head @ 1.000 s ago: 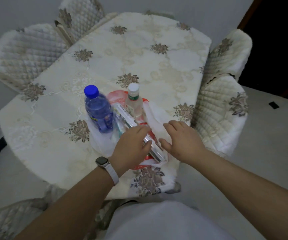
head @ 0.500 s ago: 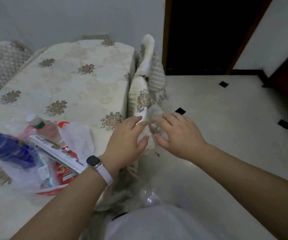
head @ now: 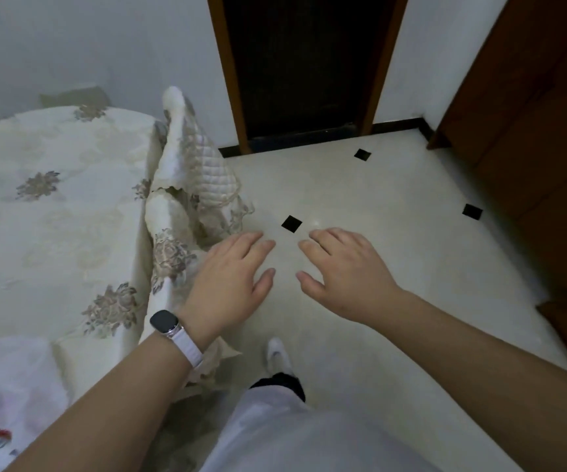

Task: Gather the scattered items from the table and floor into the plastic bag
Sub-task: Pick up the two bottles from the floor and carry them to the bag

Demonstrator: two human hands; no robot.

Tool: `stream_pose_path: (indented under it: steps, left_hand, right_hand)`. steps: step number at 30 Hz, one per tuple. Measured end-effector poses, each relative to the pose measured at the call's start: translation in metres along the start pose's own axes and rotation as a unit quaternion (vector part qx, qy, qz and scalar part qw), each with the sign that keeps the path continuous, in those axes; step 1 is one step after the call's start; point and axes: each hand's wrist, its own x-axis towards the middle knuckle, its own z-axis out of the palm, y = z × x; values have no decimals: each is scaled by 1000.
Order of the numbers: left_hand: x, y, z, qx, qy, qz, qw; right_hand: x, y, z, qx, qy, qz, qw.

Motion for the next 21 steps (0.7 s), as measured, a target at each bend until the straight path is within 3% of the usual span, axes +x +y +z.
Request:
stream_pose_path:
  steps: [7,21]
  left_hand:
    - [116,-58,57,-34,-1,7,999]
    - [318,-167,62,-20,38,45,998]
  right_hand:
    - [101,66,31,-32,-49,6,998]
    - [300,164,58,-57,-65,47,995]
